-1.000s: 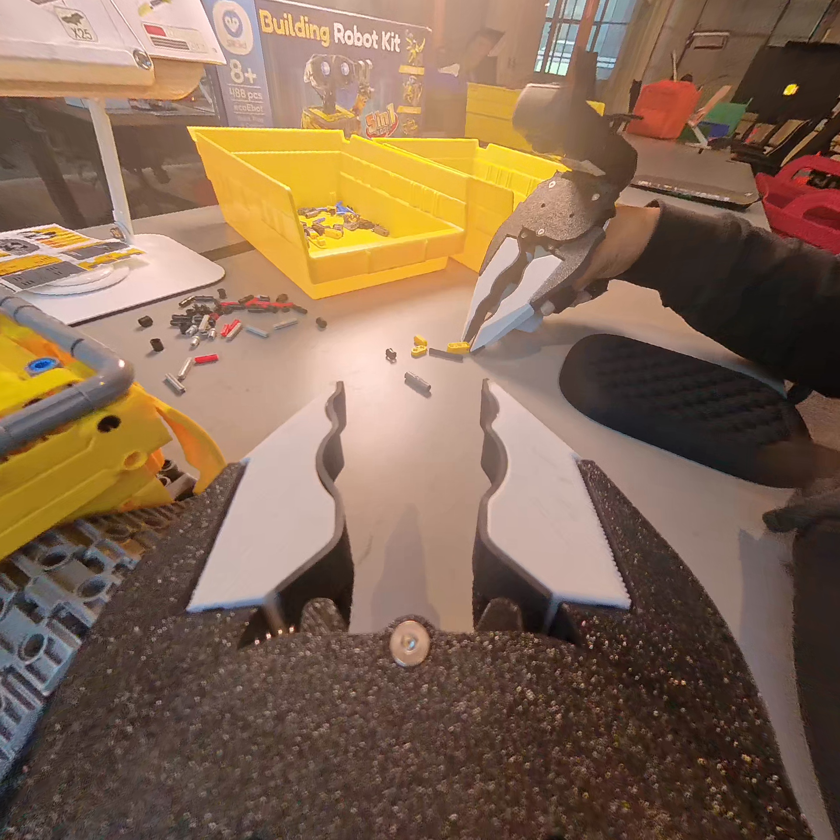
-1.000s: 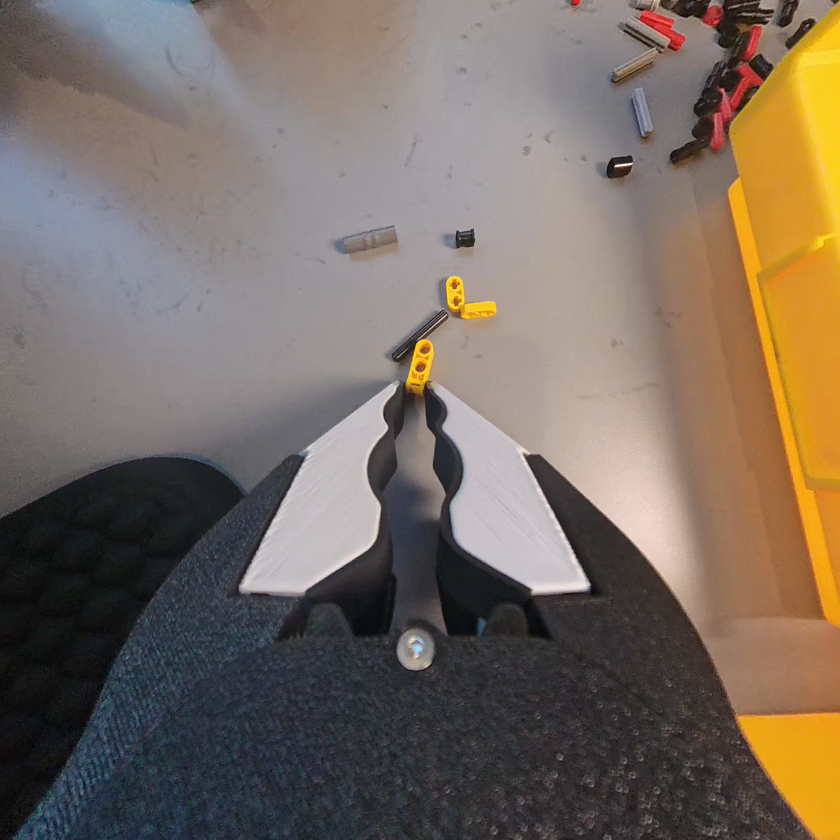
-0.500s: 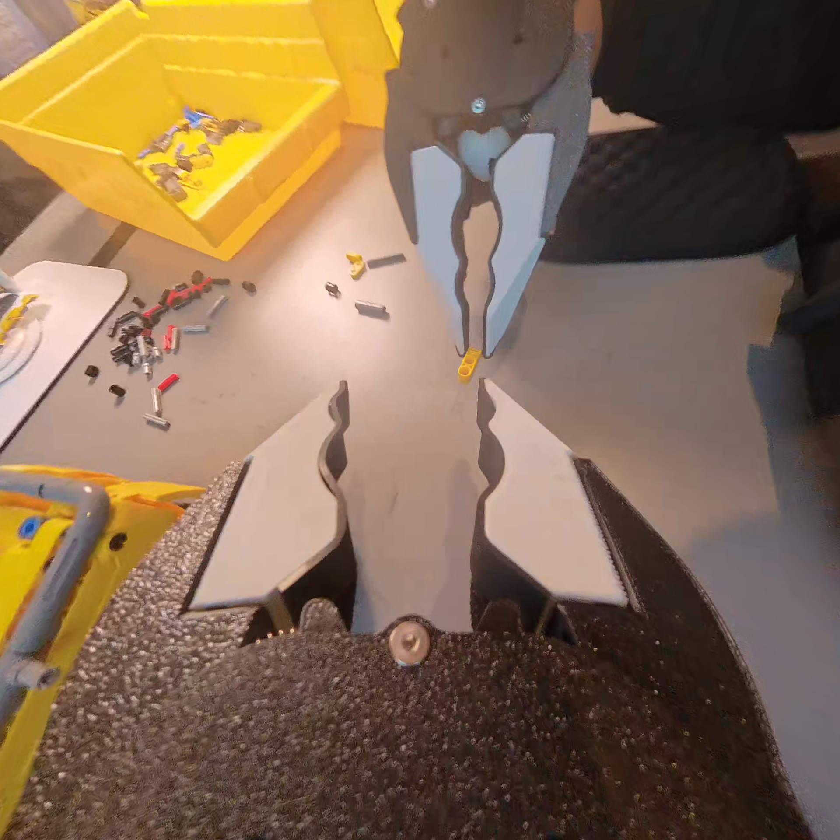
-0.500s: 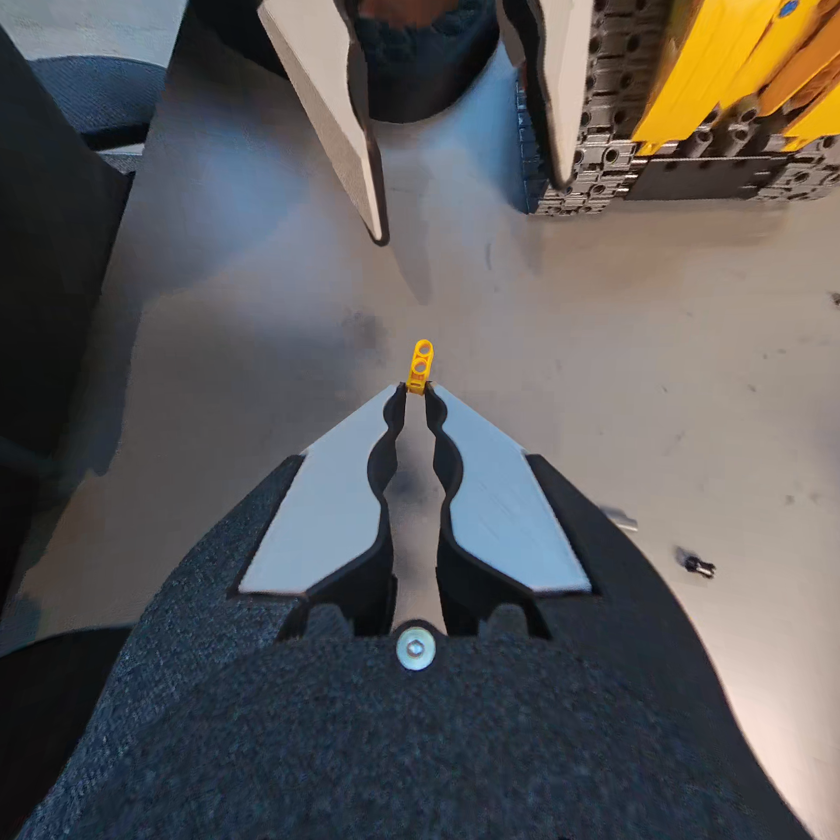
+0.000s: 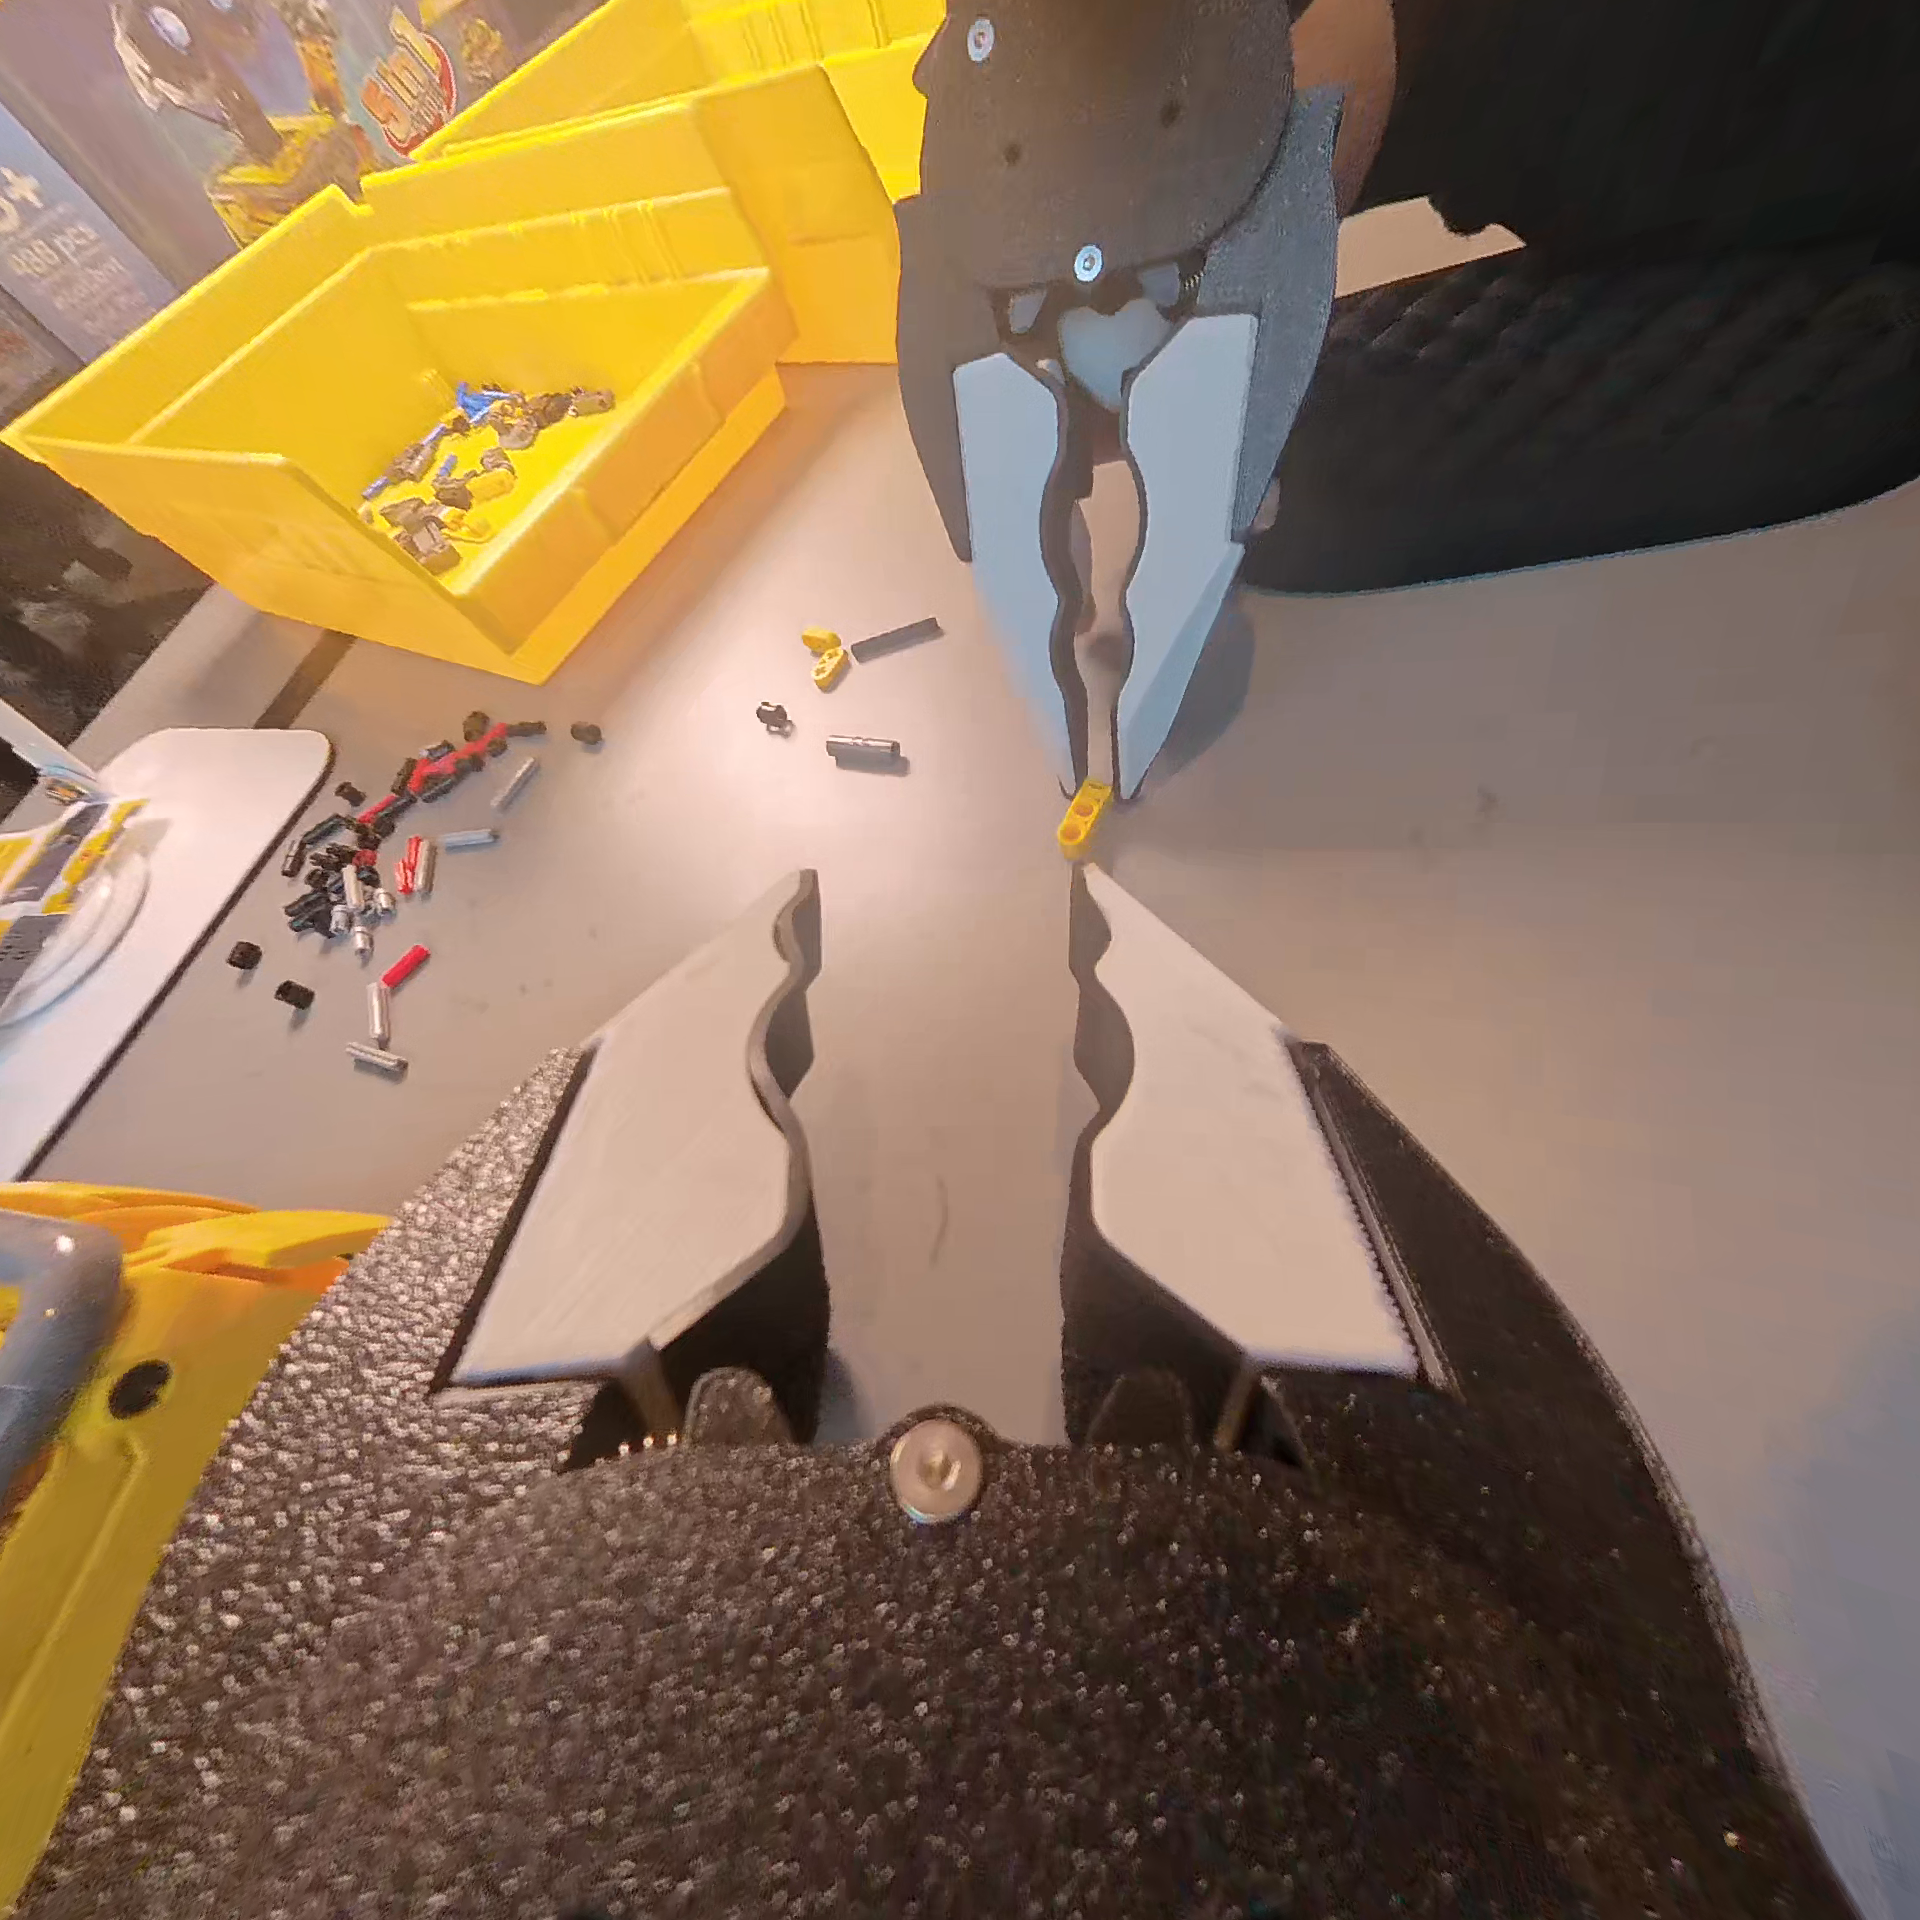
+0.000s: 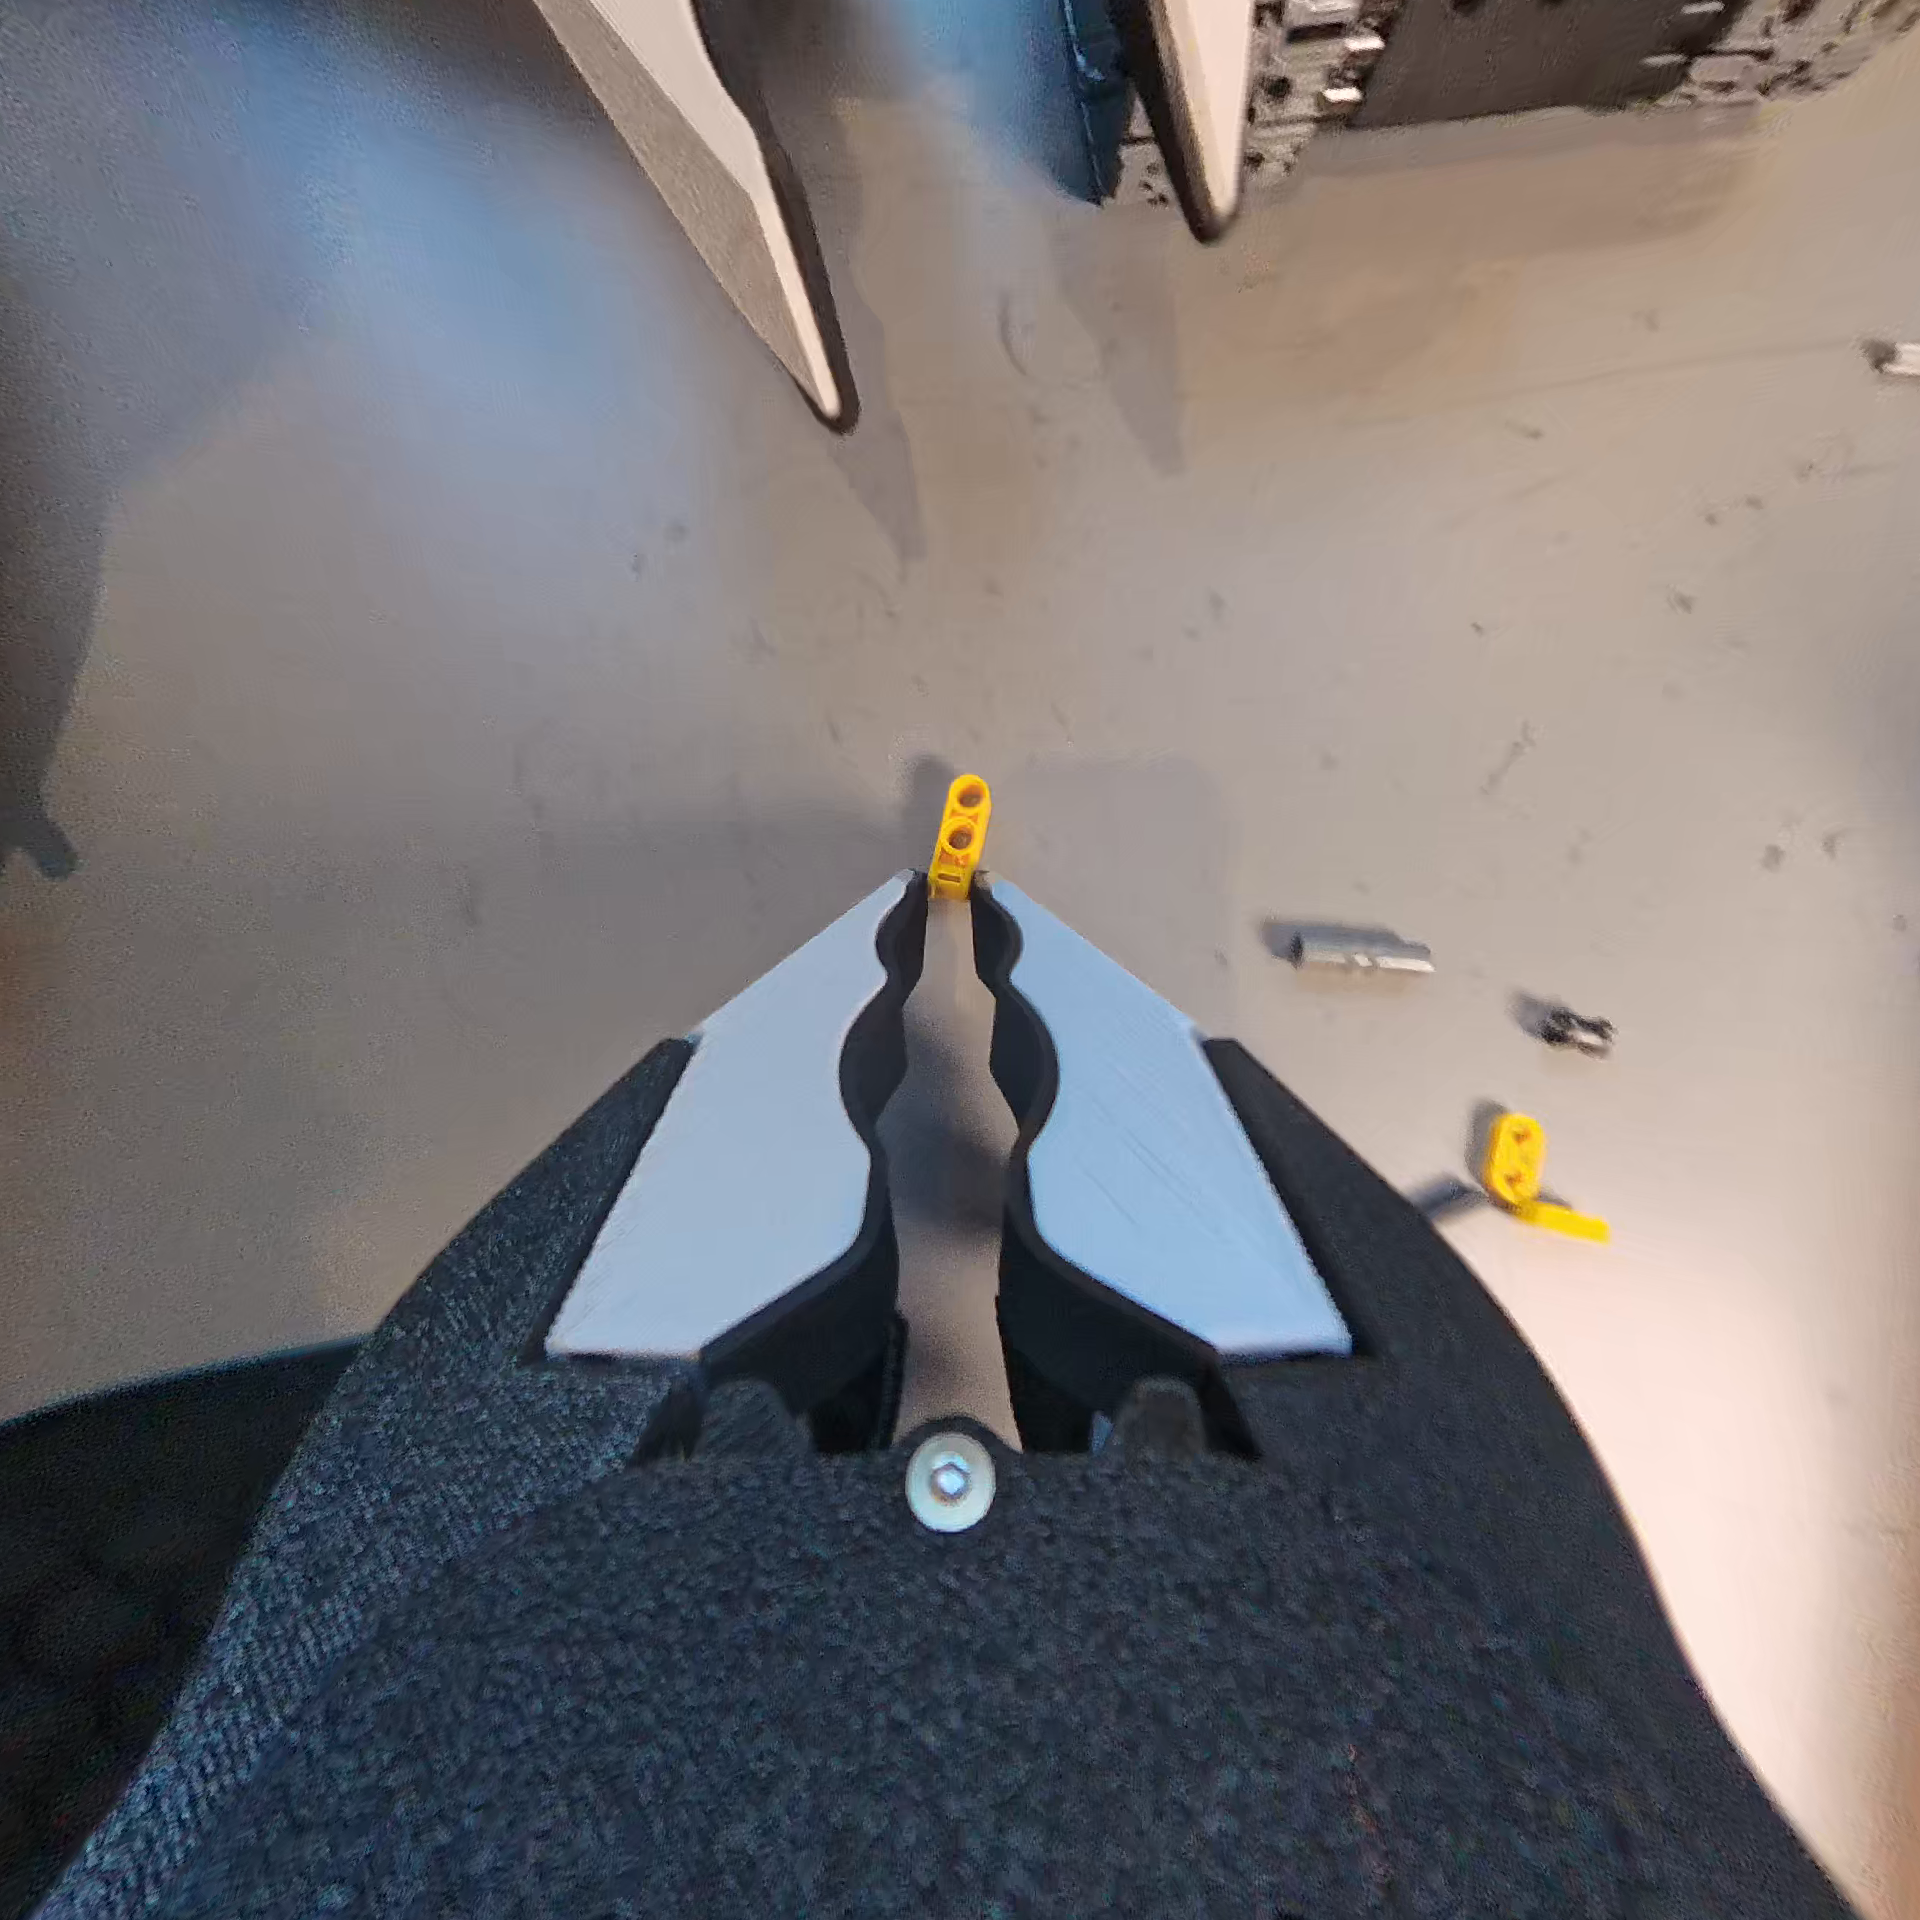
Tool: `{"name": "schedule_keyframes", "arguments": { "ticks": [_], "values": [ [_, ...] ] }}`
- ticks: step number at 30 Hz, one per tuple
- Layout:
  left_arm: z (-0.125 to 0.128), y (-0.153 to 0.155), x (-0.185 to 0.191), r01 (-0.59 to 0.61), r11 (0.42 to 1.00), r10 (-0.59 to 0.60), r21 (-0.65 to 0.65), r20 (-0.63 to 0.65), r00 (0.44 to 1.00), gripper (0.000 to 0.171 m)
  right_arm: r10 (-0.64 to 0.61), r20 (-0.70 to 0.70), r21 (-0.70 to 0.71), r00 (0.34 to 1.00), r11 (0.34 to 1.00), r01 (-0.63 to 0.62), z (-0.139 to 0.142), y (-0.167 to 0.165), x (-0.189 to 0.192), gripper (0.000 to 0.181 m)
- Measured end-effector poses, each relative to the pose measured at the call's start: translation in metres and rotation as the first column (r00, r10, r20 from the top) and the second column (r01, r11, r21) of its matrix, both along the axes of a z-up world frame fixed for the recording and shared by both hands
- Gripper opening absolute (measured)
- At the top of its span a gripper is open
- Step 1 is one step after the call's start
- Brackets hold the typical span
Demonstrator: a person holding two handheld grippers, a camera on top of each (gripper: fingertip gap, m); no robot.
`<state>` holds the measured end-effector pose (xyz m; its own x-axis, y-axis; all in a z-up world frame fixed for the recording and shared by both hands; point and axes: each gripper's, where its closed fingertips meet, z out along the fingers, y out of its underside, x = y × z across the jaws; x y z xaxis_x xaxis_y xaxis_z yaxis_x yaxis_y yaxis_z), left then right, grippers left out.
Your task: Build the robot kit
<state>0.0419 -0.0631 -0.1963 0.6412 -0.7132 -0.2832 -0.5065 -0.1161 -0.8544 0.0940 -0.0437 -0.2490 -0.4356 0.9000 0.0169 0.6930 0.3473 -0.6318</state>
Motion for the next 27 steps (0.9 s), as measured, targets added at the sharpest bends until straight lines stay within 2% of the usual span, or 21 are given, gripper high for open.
{"name": "schedule_keyframes", "arguments": {
  "ticks": [3, 6, 8, 10, 12, 14, 16, 18, 20, 22, 25, 27],
  "values": [
    [0.001, 0.001, -0.001, -0.007, 1.000, 0.007, 0.009, 0.005, 1.000, 0.047, -0.095, -0.018, 0.060, 0.995, 0.994, 0.096, 0.011, 0.031, 0.015, 0.008],
    [0.006, 0.002, -0.004, -0.016, 1.000, 0.016, 0.010, 0.044, 0.999, 0.047, -0.265, -0.074, 0.046, 0.961, 0.962, 0.269, 0.029, 0.077, 0.033, 0.008],
    [0.011, 0.002, -0.006, -0.019, 1.000, 0.018, 0.021, 0.068, 0.998, 0.047, -0.350, -0.051, 0.085, 0.935, 0.932, 0.354, 0.024, 0.108, 0.046, 0.008],
    [0.015, 0.000, -0.006, -0.014, 0.999, 0.011, 0.032, 0.089, 0.996, 0.046, -0.390, -0.012, 0.094, 0.921, 0.916, 0.389, 0.009, 0.122, 0.053, 0.008],
    [0.017, 0.000, -0.007, -0.012, 0.999, 0.008, 0.032, 0.110, 0.994, 0.046, -0.400, -0.027, 0.059, 0.916, 0.914, 0.401, 0.003, 0.122, 0.050, 0.009],
    [0.020, 0.000, -0.009, -0.014, 0.999, 0.010, 0.030, 0.131, 0.991, 0.046, -0.417, -0.017, 0.074, 0.909, 0.906, 0.417, 0.001, 0.126, 0.050, 0.026],
    [0.022, 0.000, -0.010, -0.013, 1.000, 0.009, 0.026, 0.150, 0.989, 0.047, -0.423, -0.082, 0.114, 0.902, 0.896, 0.430, 0.016, 0.131, 0.042, 0.033],
    [0.024, -0.001, -0.011, -0.013, 0.999, 0.008, 0.031, 0.160, 0.987, 0.047, -0.362, -0.185, 0.067, 0.914, 0.923, 0.379, 0.040, 0.115, 0.022, 0.033],
    [0.026, -0.002, -0.013, -0.019, 0.999, 0.012, 0.039, 0.165, 0.986, 0.046, -0.279, -0.202, 0.017, 0.939, 0.957, 0.288, 0.048, 0.090, 0.004, 0.033],
    [0.027, -0.003, -0.014, -0.024, 0.999, 0.017, 0.040, 0.169, 0.986, 0.046, -0.237, -0.151, 0.017, 0.960, 0.970, 0.242, 0.036, 0.074, -0.010, 0.038],
    [0.028, -0.003, -0.017, -0.036, 0.998, 0.029, 0.044, 0.163, 0.986, 0.046, -0.309, -0.063, 0.060, 0.949, 0.948, 0.313, 0.011, 0.078, -0.023, 0.038],
    [0.027, -0.004, -0.017, -0.040, 0.998, 0.033, 0.046, 0.152, 0.988, 0.045, -0.309, -0.026, 0.048, 0.951, 0.950, 0.310, 0.003, 0.075, -0.023, 0.038]
  ]
}}
